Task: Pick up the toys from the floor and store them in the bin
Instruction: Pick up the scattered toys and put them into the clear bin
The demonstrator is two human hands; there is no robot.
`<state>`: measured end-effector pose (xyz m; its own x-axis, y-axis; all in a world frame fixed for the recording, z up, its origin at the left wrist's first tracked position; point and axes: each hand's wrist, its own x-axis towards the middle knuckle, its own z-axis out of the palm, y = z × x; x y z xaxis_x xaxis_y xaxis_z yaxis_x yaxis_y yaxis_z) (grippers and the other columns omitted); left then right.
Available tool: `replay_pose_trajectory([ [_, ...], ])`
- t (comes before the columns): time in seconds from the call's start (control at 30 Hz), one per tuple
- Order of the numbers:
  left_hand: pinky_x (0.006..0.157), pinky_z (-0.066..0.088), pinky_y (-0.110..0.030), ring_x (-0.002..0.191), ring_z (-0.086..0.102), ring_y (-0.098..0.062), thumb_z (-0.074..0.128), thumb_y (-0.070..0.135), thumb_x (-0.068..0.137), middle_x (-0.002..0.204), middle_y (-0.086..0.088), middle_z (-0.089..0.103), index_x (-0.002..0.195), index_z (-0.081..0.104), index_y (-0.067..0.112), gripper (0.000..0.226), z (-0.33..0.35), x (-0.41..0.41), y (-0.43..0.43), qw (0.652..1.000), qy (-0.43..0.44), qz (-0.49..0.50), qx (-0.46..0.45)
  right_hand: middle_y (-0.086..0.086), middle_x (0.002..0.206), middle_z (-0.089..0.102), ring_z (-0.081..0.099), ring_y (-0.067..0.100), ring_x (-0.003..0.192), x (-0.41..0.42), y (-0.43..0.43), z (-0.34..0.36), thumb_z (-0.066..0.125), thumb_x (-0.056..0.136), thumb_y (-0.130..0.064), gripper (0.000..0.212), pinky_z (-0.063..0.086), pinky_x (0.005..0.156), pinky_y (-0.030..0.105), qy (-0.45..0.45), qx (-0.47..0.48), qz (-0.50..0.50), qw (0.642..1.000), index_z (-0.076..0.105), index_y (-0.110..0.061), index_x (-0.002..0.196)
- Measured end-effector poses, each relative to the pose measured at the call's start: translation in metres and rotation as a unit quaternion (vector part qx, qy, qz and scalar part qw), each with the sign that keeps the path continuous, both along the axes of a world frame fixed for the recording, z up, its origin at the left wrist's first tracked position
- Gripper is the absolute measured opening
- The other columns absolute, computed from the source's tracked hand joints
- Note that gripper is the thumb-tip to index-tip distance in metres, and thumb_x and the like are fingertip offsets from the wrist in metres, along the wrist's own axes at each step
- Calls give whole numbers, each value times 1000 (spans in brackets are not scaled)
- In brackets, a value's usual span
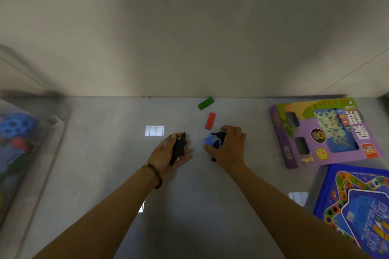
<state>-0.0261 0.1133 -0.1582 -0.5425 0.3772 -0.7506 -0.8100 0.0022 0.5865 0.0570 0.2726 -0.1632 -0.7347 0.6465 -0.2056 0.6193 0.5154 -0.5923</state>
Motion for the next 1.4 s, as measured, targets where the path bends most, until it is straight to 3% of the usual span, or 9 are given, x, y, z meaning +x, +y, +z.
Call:
replay_pose_trajectory([
  [0.33,58,57,-32,78,72,-23,41,30,97,102,-10,68,104,62,17,26,4,6,1,999,-40,11,11,11,105,55,48,26,102,10,17,6,71,79,-31,33,32,75,23,39,-42,19,998,62,-7,99],
  [0.4,57,57,-32,77,72,-23,41,30,97,101,-10,68,105,62,17,26,5,8,3,999,-47,9,12,12,109,57,52,26,103,11,21,6,70,80,-25,35,40,83,28,52,-71,3,996,60,-5,107],
  [0.6,64,60,-35,88,67,-25,40,29,98,106,-11,66,109,61,14,28,9,16,12,998,-57,-4,8,8,100,59,55,18,87,17,34,3,65,83,-12,26,37,71,16,58,-103,-24,993,57,-5,107],
  [0.8,75,56,-40,89,63,-27,39,26,99,105,-14,63,110,58,11,27,15,28,22,997,-73,-10,7,7,98,56,50,15,86,27,40,0,79,71,-11,47,36,64,-1,58,-124,-5,991,56,-4,112],
  [0.97,77,57,-43,95,59,-30,36,24,99,102,-14,62,102,59,8,27,17,34,27,996,-86,-1,12,8,114,52,49,19,101,25,42,3,82,68,-16,58,36,80,19,0,-99,64,993,53,-7,117],
  [1.13,83,51,-43,91,61,-29,36,25,100,110,-16,61,112,57,7,30,16,31,27,996,-91,-3,11,11,102,57,51,20,87,18,40,11,77,73,-19,42,33,70,21,-71,-97,84,989,59,-4,108],
  [1.23,77,55,-40,87,62,-28,39,30,98,111,-18,61,112,57,7,32,15,30,28,995,-104,-4,12,11,88,59,54,18,77,16,37,22,75,76,-14,33,42,59,21,-25,-183,30,982,62,2,101],
  [1.33,77,53,-42,90,64,-29,39,49,93,109,-18,65,106,63,9,48,14,28,32,987,-146,-8,65,13,98,67,65,13,72,10,26,38,77,74,-11,34,53,55,18,23,-385,-8,923,61,-6,103],
  [1.4,77,54,-43,92,67,-28,36,60,89,106,-15,69,101,69,11,61,14,23,36,983,-148,-13,111,5,97,67,64,6,73,1,21,44,78,73,-18,33,50,56,13,32,-353,21,935,61,-12,100],
])
